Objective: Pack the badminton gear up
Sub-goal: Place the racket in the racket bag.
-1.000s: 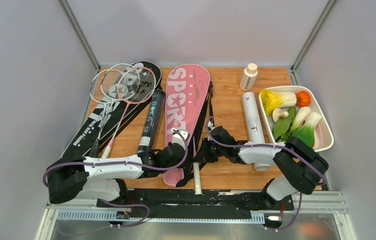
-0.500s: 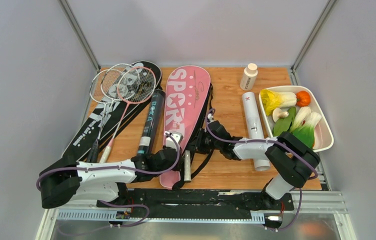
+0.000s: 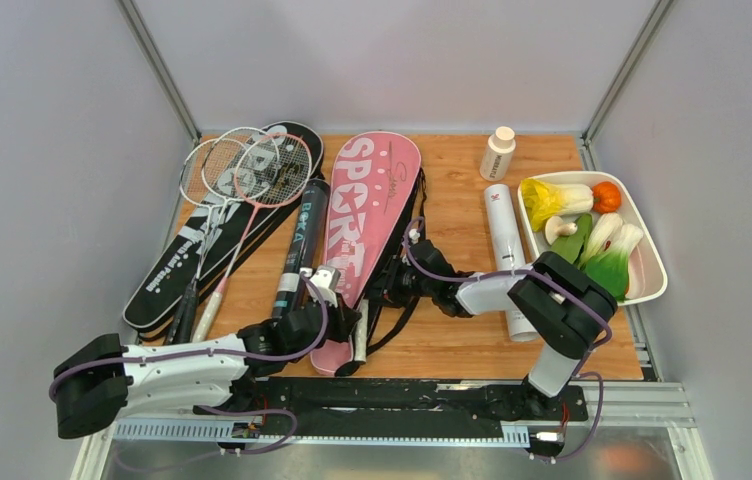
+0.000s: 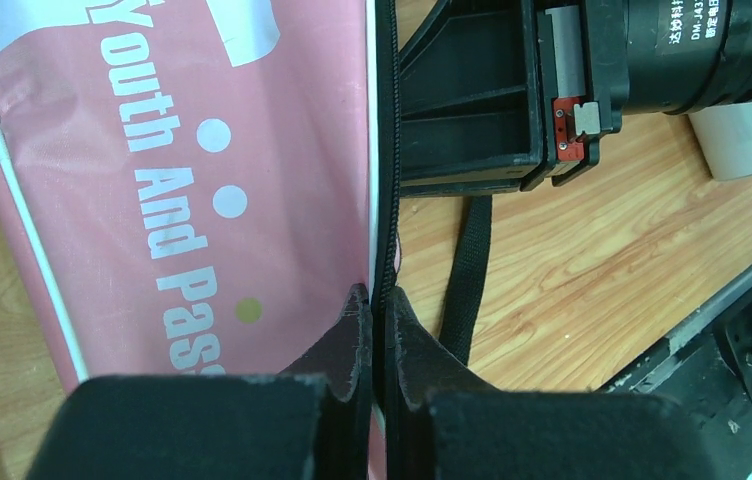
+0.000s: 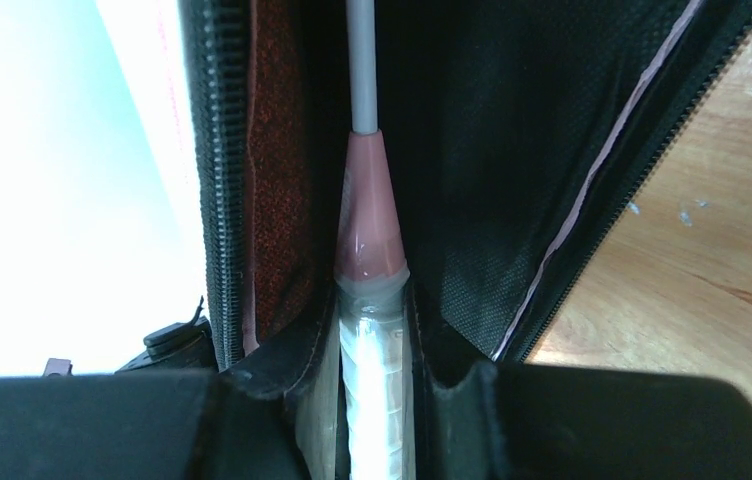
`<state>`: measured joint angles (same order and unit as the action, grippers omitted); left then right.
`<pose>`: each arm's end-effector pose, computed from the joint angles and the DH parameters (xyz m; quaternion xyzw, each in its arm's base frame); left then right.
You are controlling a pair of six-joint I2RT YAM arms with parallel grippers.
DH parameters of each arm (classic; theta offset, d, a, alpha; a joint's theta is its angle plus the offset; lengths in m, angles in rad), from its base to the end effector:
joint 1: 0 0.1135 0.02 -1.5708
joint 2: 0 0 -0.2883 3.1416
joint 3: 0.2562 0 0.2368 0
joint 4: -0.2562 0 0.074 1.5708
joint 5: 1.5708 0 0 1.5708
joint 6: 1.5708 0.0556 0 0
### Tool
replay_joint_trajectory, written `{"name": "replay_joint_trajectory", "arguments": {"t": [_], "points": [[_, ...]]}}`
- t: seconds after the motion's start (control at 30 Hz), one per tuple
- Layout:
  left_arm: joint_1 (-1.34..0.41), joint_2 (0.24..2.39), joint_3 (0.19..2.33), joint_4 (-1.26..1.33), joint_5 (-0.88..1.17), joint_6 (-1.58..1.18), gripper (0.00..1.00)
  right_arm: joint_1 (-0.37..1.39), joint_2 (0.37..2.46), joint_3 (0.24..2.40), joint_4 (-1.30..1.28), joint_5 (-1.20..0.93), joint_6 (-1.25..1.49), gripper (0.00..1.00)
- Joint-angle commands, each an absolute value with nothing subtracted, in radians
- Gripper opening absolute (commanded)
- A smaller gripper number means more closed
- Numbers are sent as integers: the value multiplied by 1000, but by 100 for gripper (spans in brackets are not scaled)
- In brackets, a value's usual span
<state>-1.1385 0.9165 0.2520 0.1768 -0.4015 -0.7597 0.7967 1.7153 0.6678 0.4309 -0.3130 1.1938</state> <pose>0.0920 -0.1475 0.1896 0.0571 0.8440 -0.3111 0.4331 0.2195 0.2490 0.1570 0.1029 0.8744 0.4559 0.1307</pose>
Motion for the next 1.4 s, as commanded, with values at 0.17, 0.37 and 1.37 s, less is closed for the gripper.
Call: {"name": "replay_joint_trajectory", "arguments": {"t": [0.17,0.37,1.37], "points": [[-1161,915,241,165,-305,-808,0,723,1620,664,677,-245,1352,0],[-1160,871,240,82,-366,-771,0,721,1487,695,453,-114,1203,0],[-1160,890,215,309,-182,-852,0,812,1755,879,555,255,1277,0]]}}
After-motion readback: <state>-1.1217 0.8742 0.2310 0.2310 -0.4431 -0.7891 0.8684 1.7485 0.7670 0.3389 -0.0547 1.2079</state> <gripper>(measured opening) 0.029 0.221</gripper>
